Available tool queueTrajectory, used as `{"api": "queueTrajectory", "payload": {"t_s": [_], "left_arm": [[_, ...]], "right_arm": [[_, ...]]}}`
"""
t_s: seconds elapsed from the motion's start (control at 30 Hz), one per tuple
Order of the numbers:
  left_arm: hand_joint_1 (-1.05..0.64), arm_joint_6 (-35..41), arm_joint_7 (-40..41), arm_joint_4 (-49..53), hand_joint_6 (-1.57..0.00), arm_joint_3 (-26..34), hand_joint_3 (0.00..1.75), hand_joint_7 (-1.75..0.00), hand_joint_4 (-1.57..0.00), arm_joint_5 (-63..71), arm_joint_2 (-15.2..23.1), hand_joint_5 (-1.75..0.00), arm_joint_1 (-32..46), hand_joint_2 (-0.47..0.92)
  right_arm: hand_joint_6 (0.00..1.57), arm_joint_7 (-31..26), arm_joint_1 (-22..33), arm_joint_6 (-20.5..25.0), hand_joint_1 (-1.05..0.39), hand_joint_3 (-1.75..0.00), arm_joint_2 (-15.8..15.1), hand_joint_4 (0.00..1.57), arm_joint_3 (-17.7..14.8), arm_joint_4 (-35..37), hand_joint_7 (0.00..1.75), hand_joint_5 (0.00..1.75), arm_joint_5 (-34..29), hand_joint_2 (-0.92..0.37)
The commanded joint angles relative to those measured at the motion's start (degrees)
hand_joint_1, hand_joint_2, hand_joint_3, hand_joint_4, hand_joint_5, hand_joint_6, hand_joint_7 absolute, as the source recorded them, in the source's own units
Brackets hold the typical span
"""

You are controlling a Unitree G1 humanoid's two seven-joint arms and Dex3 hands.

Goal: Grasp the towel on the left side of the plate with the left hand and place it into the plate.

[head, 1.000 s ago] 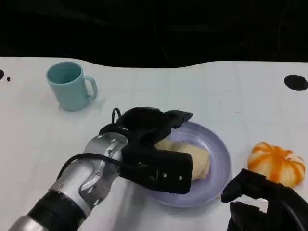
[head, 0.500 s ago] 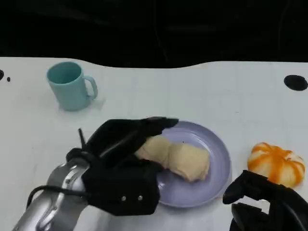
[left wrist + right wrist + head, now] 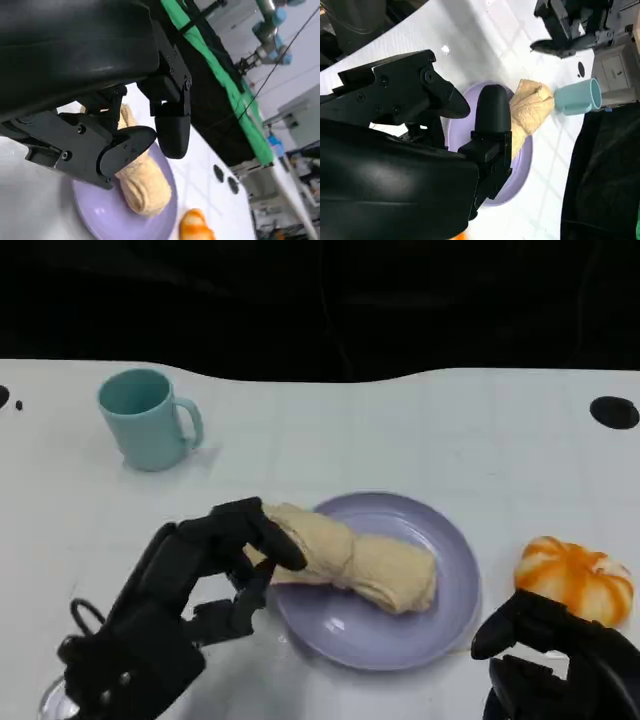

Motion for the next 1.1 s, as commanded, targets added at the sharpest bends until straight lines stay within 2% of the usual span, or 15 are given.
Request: {"api": "queueTrajectory", "payload": {"t_s": [0.03, 0.23, 0.43, 0.67, 0.8, 0.93, 1.1], "left_arm": [[-0.11, 2.6, 0.1, -5.1, -0.66, 2.6, 1.12, -1.44, -0.73, -5.1, -1.5, -1.75, 5.8, 0.6], [-0.12, 3.9, -0.9, -7.8, -0.59, 4.1, 1.13, -1.55, -0.72, -9.7, -2.6, -1.75, 11.4, 0.61], [-0.12, 10.5, -0.9, -12.3, -0.59, 5.0, 1.15, -1.56, -0.7, -15.3, -4.0, -1.75, 15.5, 0.62], [-0.15, 11.0, -5.0, -8.6, -0.58, 6.1, 1.15, -1.61, -0.71, -20.3, -3.8, -1.75, 14.6, 0.6], [-0.16, 9.9, -7.4, -5.7, -0.61, 7.1, 1.12, -1.57, -0.73, -23.1, -4.4, -1.75, 13.3, 0.59], [-0.18, 12.8, -6.1, -6.9, -0.62, 7.1, 1.06, -1.55, -0.73, -24.6, -5.7, -1.75, 14.0, 0.63], [-0.17, 13.2, -5.9, -7.4, -0.63, 6.8, 1.08, -1.56, -0.74, -23.8, -6.2, -1.75, 14.2, 0.63]], "right_arm": [[0.47, -0.2, -0.3, -0.7, -0.05, -1.03, 0.1, 0.67, -0.2, 0.5, 1.69, 1.75, -0.2, -0.75], [0.48, -0.2, -0.6, -0.4, -0.06, -1.06, 0.3, 0.68, -0.1, 0.5, 1.68, 1.75, -0.6, -0.73], [0.47, 0.5, -0.8, -0.7, -0.05, -1.07, 0.1, 0.67, -0.6, 0.9, 1.67, 1.75, -0.3, -0.73], [0.47, 1.5, -0.9, -1.1, -0.04, -1.08, -0.2, 0.66, -1.4, 1.3, 1.67, 1.75, -0.1, -0.73], [0.46, 2.2, -1.4, -1.7, -0.03, -1.07, -0.3, 0.65, -2.0, 2.2, 1.67, 1.75, -0.1, -0.73], [0.46, 2.5, -1.7, -2.6, -0.05, -1.06, -0.4, 0.65, -2.3, 3.0, 1.67, 1.75, -0.6, -0.72], [0.46, 3.1, -1.8, -3.7, -0.05, -1.05, -0.5, 0.64, -2.3, 3.7, 1.66, 1.75, -1.0, -0.72]]}}
